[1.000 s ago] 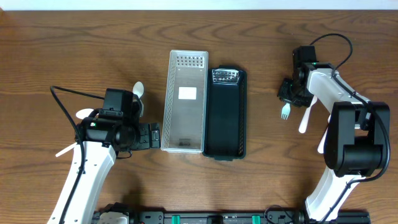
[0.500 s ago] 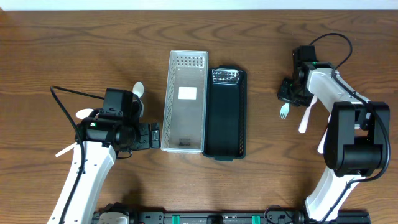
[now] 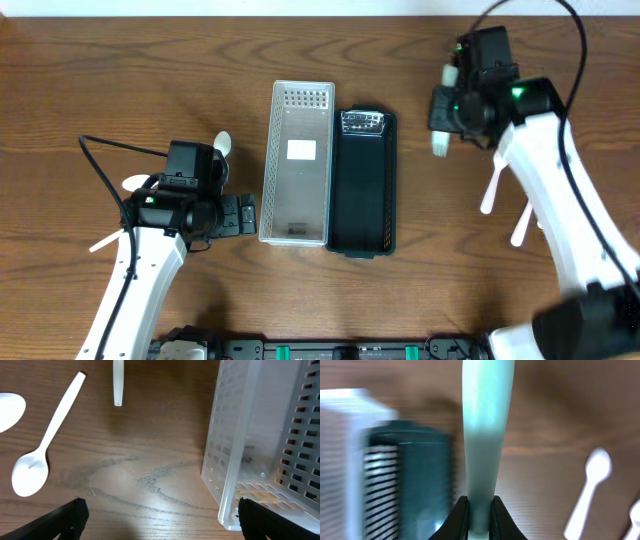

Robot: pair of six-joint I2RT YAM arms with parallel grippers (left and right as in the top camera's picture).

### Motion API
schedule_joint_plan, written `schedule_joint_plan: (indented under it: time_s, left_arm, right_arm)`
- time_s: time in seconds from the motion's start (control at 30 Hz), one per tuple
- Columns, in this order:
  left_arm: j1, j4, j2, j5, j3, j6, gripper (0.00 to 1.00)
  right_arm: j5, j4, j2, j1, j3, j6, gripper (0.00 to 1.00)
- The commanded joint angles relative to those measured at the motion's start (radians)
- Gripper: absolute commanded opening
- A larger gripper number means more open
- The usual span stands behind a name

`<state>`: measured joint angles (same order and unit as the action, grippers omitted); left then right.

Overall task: Pack container
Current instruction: 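Carry the green fork into the dark basket and release it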

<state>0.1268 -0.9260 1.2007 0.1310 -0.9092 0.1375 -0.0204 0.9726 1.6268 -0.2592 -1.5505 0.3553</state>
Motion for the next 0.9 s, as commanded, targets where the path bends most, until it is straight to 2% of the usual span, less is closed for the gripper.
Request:
schedule_joint_plan:
  time_s: [0.0,0.23,0.57,0.6,0.63,0.67,0.7,0.77,0.87]
  left_arm:
    - [-0.004,0.0,0.0,-0.016,-0.013,-0.005,0.98]
    - [-0.004,0.007,0.0,-0.016,-0.013,-0.005,0.98]
    - [-0.004,0.008,0.0,-0.016,-0.013,-0.005,0.98]
    - [-0.004,0.008,0.0,-0.016,-0.013,-0.005,0.98]
    - [-0.004,0.008,0.0,-0.016,-0.013,-0.005,0.98]
    - [-0.004,0.008,0.0,-0.016,-0.013,-0.005,0.98]
    - [-0.004,0.007,0.0,-0.016,-0.013,-0.005,0.98]
    - [-0.004,0.007,0.0,-0.016,-0.013,-0.005,0.98]
    - [-0.004,0.007,0.0,-0.016,-0.013,-0.005,0.98]
  right_arm:
    - [0.026,0.012,-0.007,-0.107,0.004,-0.019,0.01]
    - [0.024,-0.003,0.085,-0.259,0.018,0.042,0.01]
    - [0.04,-0.02,0.296,-0.283,0.018,0.059,0.02]
    - [0.04,-0.021,0.309,-0.284,0.018,0.059,0.04]
    - [0.04,-0.021,0.314,-0.285,0.018,0.059,0.1]
    - [0.04,-0.022,0.32,-0.285,0.018,0.059,0.2]
    - [0.04,-0.022,0.32,-0.285,0.018,0.058,0.36]
    - [0.04,-0.023,0.32,-0.285,0.017,0.055,0.4]
    - [0.04,-0.029,0.31,-0.285,0.011,0.049,0.41]
